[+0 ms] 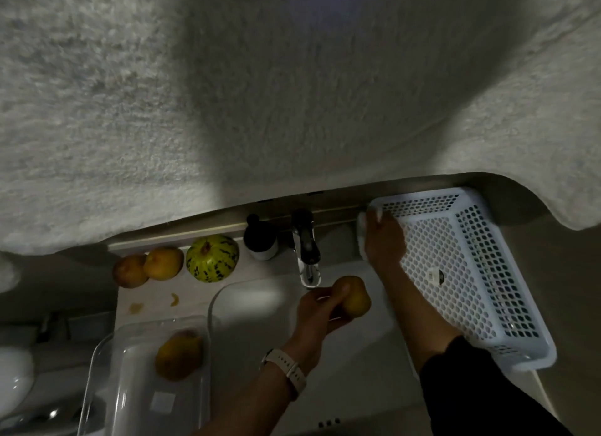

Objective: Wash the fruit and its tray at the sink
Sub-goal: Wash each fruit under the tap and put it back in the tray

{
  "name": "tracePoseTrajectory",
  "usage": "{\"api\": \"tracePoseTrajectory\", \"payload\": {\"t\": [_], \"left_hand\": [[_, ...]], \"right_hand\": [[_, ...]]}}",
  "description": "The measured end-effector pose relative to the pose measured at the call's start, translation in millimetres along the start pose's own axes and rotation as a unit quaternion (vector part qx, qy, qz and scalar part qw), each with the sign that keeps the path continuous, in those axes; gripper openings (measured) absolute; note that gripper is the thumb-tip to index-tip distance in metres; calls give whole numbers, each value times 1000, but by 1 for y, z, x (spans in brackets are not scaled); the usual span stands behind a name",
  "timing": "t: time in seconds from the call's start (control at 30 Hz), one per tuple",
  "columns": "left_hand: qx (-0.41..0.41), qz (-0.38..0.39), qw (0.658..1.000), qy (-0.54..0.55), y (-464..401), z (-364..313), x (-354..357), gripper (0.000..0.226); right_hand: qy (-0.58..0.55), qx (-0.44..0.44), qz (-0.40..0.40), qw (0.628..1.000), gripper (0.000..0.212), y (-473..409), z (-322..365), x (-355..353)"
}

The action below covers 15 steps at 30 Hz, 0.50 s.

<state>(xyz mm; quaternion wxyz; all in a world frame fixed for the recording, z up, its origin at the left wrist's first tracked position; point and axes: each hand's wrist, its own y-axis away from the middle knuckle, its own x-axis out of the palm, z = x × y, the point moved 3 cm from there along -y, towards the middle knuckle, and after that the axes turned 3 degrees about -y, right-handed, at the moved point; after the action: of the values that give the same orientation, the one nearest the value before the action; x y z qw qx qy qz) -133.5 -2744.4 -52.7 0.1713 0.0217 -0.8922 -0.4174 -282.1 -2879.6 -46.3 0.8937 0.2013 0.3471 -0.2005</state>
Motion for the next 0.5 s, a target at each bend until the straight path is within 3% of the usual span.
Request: {"api": "tracePoseTrajectory", "payload": {"t": [0.17,0.33,0.5], "left_hand": [[-10,8,1000,-11,-7,6,-8,68],[-18,-3,1000,-11,-7,9,-15,68],[-16,-8,1000,-7,-4,7,-17,73]], "right_hand": [[185,-31,17,982,66,3,-2,15],[190,-58,8,980,81,1,-7,8],[253,-102,-16,962,58,-1,-4,2]]}}
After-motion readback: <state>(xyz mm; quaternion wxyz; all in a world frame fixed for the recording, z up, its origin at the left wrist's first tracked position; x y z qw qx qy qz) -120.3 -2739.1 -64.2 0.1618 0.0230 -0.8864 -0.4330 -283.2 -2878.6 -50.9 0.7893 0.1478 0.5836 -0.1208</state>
